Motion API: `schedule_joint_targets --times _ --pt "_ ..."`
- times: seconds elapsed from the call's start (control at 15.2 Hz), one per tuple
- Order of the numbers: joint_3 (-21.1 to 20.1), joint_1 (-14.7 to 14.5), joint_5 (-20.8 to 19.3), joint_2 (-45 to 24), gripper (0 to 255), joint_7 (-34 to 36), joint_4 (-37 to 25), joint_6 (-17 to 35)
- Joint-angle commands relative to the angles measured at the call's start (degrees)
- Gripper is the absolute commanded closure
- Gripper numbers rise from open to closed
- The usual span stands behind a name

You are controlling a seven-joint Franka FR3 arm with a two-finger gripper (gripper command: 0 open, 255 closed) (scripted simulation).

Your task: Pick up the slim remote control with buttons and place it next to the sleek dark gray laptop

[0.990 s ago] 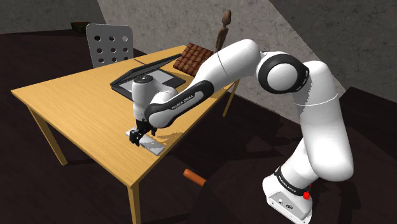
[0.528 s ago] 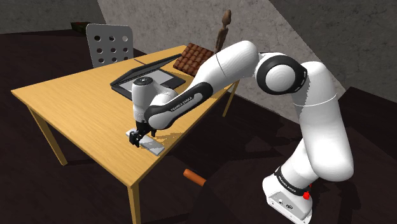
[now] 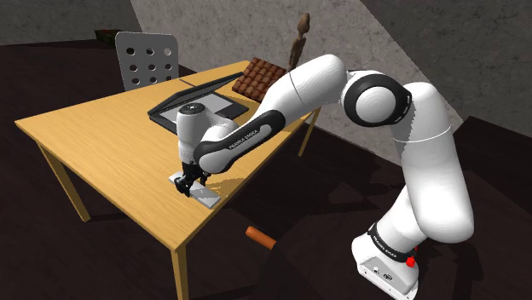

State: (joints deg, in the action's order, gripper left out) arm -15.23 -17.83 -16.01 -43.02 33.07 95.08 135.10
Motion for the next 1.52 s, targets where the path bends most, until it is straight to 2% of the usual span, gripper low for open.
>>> schedule_joint_targets --times 0.0,1.45 --pt "0.0 0.0 0.0 0.02 255 0.0 0.0 0.0" --pt "-2.52 1.68 3.18 9.89 255 -1.97 -0.31 -10.0"
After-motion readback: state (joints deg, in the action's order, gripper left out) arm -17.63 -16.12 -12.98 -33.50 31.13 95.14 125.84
